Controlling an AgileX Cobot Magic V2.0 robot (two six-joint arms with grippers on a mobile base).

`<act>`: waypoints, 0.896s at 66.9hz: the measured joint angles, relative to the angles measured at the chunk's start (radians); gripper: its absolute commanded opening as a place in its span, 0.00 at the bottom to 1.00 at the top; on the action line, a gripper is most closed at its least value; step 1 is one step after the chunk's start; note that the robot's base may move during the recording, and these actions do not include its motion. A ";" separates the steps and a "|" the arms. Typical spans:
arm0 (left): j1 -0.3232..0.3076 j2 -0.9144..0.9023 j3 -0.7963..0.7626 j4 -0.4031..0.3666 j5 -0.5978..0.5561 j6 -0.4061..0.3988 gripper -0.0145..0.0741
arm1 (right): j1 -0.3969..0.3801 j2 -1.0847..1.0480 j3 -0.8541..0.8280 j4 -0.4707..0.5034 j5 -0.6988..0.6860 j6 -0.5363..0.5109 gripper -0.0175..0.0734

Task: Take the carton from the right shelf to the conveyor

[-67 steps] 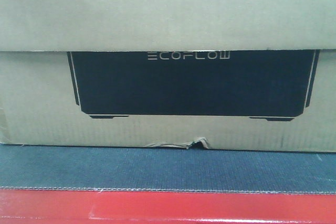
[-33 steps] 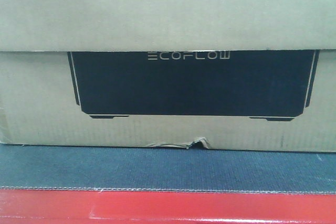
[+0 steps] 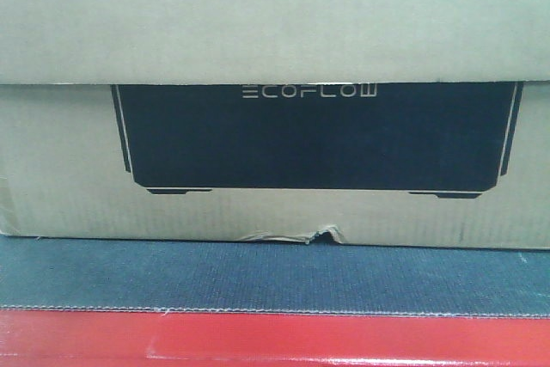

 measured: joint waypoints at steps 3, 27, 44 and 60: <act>0.000 -0.008 0.029 0.000 0.002 0.000 0.16 | 0.000 0.000 0.000 0.000 0.000 0.000 0.12; 0.000 -0.012 0.130 0.004 -0.090 -0.040 0.16 | 0.000 0.000 0.000 0.000 -0.002 0.000 0.12; 0.000 -0.012 0.130 0.013 -0.094 -0.045 0.16 | 0.000 -0.001 0.000 0.000 -0.002 0.000 0.12; 0.003 -0.012 0.130 0.013 -0.094 -0.045 0.16 | 0.000 -0.001 0.000 0.000 -0.002 0.000 0.12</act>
